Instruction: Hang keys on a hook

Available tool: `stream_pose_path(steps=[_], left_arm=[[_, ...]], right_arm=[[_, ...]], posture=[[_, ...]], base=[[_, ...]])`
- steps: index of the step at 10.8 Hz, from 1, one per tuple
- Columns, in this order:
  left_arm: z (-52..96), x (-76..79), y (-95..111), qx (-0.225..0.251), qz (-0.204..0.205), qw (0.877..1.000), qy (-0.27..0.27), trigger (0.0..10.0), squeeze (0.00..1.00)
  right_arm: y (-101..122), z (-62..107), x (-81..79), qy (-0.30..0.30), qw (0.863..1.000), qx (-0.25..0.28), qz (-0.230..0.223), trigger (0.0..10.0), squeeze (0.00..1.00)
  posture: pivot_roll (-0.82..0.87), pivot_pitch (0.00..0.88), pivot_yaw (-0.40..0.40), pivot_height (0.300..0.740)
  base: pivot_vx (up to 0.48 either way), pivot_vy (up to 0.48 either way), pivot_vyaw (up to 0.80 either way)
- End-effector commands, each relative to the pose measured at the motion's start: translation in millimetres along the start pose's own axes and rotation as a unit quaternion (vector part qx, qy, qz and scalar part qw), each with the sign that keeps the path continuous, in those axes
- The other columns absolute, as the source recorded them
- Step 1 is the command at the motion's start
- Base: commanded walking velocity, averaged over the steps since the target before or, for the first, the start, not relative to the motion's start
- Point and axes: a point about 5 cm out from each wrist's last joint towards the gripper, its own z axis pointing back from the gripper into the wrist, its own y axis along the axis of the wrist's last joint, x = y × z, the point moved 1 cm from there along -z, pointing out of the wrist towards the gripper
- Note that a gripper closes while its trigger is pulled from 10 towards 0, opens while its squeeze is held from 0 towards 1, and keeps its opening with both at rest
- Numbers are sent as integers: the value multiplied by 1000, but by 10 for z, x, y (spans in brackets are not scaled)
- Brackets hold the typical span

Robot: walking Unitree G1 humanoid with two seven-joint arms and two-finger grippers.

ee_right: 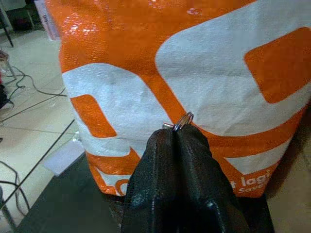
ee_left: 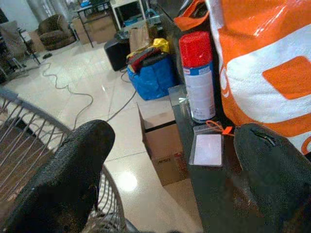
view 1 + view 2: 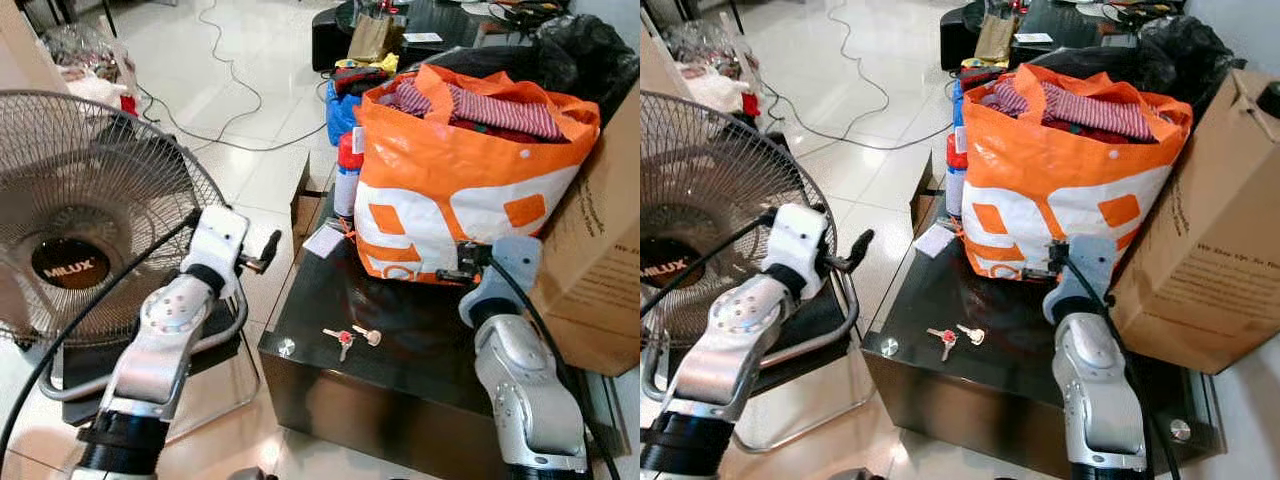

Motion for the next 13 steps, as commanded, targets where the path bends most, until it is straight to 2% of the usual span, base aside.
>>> stream_pose_path(steps=[1,7,13], left_arm=[[-23,12,12,3,-5,1000,-5,10000,0],[-45,40,3,8,-9,1000,-15,10000,0],[-35,33,-5,6,-10,1000,-13,10000,0]], right_arm=[[19,0,16,-5,1000,5,3,10000,0],[23,-4,32,-10,1000,6,13,10000,0],[23,-13,16,-7,1000,5,21,10000,0]], posture=[[-62,0,46,740],[-64,0,38,740],[-59,0,32,740]], base=[[0,0,0],[0,0,0],[-258,0,0]])
